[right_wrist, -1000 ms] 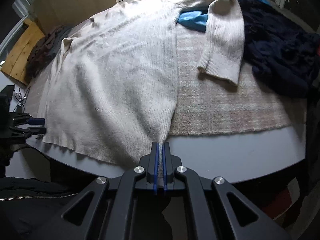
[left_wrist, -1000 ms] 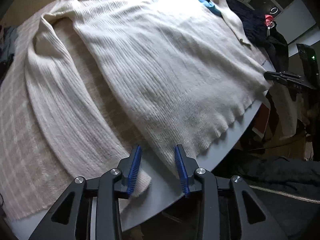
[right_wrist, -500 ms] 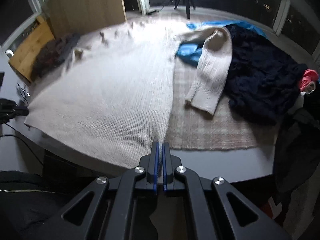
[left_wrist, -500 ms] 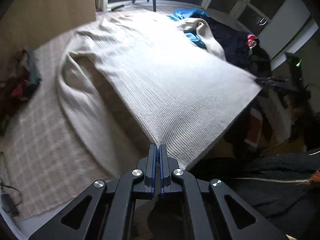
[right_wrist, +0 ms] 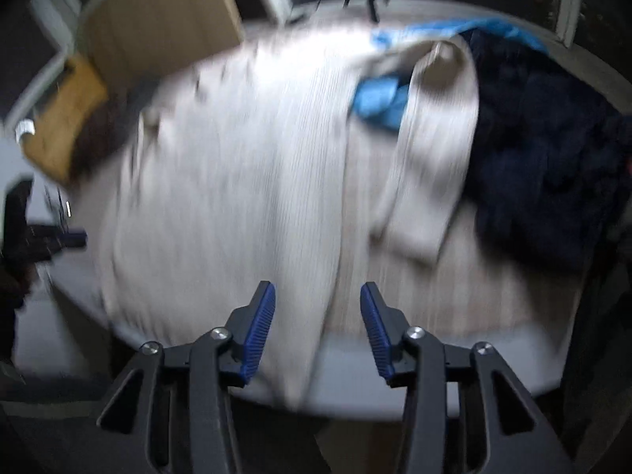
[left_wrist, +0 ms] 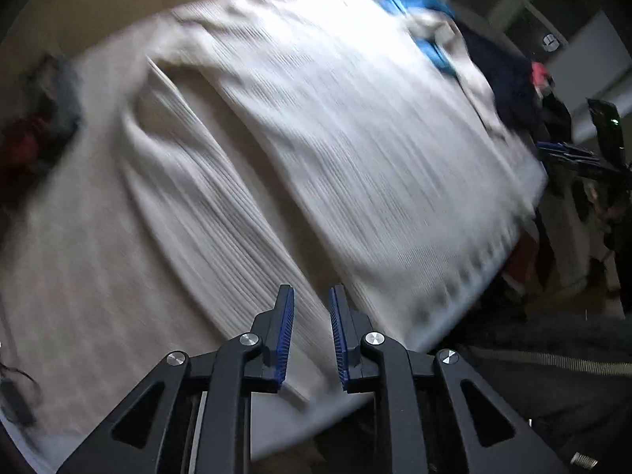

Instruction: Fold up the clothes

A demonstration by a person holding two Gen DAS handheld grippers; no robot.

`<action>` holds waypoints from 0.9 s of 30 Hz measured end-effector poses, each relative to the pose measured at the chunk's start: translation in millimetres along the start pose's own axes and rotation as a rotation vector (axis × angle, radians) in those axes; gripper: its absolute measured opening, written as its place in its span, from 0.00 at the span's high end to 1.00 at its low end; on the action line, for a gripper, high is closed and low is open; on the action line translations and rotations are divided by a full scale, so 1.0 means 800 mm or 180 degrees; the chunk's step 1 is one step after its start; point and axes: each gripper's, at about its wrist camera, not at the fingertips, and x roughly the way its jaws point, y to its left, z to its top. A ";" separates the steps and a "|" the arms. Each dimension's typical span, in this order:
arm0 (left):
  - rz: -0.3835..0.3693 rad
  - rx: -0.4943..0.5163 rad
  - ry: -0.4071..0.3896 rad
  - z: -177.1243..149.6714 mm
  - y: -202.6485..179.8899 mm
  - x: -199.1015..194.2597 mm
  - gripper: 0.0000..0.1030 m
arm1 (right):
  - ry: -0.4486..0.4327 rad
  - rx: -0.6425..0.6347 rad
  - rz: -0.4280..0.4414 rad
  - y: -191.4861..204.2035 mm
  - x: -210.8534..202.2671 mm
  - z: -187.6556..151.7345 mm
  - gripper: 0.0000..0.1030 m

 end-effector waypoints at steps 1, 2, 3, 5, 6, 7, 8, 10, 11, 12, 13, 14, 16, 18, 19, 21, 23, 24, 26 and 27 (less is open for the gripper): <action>0.0064 -0.0044 -0.0091 0.020 0.010 0.001 0.83 | -0.0100 0.0015 0.0032 -0.007 0.007 0.026 0.57; 0.0110 -0.0084 -0.0188 0.039 0.017 0.003 0.83 | -0.0176 0.0031 0.0065 -0.013 0.020 0.053 0.57; 0.0143 -0.0138 -0.0266 0.058 0.024 0.007 0.83 | -0.0218 0.0064 0.0104 -0.018 0.037 0.081 0.57; 0.0158 -0.0283 -0.0339 0.090 0.039 0.022 0.82 | -0.0252 0.0097 0.0146 -0.025 0.070 0.127 0.57; 0.0169 -0.0330 -0.0351 0.104 0.052 0.029 0.82 | -0.0249 0.0097 0.0145 -0.027 0.089 0.148 0.57; 0.0193 -0.0398 -0.0357 0.116 0.062 0.036 0.81 | -0.0233 0.0093 0.0144 -0.028 0.108 0.166 0.57; 0.0217 -0.0467 -0.0363 0.128 0.072 0.043 0.80 | -0.0206 0.0092 0.0137 -0.030 0.124 0.181 0.57; 0.0193 -0.0678 -0.0377 0.148 0.097 0.057 0.80 | -0.0137 0.0092 0.0131 -0.037 0.156 0.207 0.57; 0.0142 -0.0805 -0.0383 0.153 0.108 0.060 0.80 | -0.0085 0.0100 0.0134 -0.041 0.169 0.217 0.57; 0.0072 -0.0924 -0.0386 0.158 0.120 0.064 0.80 | -0.0039 0.0118 0.0138 -0.045 0.181 0.226 0.57; -0.0008 -0.1014 -0.0383 0.163 0.129 0.070 0.80 | -0.0002 0.0151 0.0142 -0.049 0.189 0.233 0.57; -0.0037 -0.1076 -0.0389 0.168 0.135 0.076 0.80 | 0.0020 0.0175 0.0154 -0.053 0.195 0.238 0.57; -0.0044 -0.1123 -0.0399 0.179 0.144 0.086 0.79 | 0.0015 0.0191 0.0192 -0.058 0.201 0.244 0.57; 0.0003 -0.1171 -0.0454 0.187 0.151 0.090 0.77 | 0.0004 0.0174 0.0208 -0.061 0.202 0.249 0.57; 0.0021 -0.1208 -0.0489 0.191 0.155 0.092 0.76 | -0.0002 0.0173 0.0210 -0.062 0.203 0.252 0.57; 0.0044 -0.1326 -0.0601 0.196 0.166 0.090 0.76 | -0.0014 0.0204 0.0265 -0.065 0.205 0.257 0.57; 0.0052 -0.1427 -0.0720 0.197 0.176 0.083 0.76 | -0.0019 0.0233 0.0344 -0.068 0.206 0.262 0.57; 0.0036 -0.1463 -0.0760 0.197 0.180 0.081 0.76 | -0.0010 0.0215 0.0341 -0.068 0.207 0.262 0.57; 0.0038 -0.1460 -0.0799 0.200 0.184 0.081 0.81 | 0.0007 0.0172 0.0318 -0.068 0.209 0.262 0.61; 0.0120 -0.1409 -0.0800 0.204 0.181 0.085 0.88 | -0.0001 0.0122 0.0255 -0.067 0.208 0.261 0.81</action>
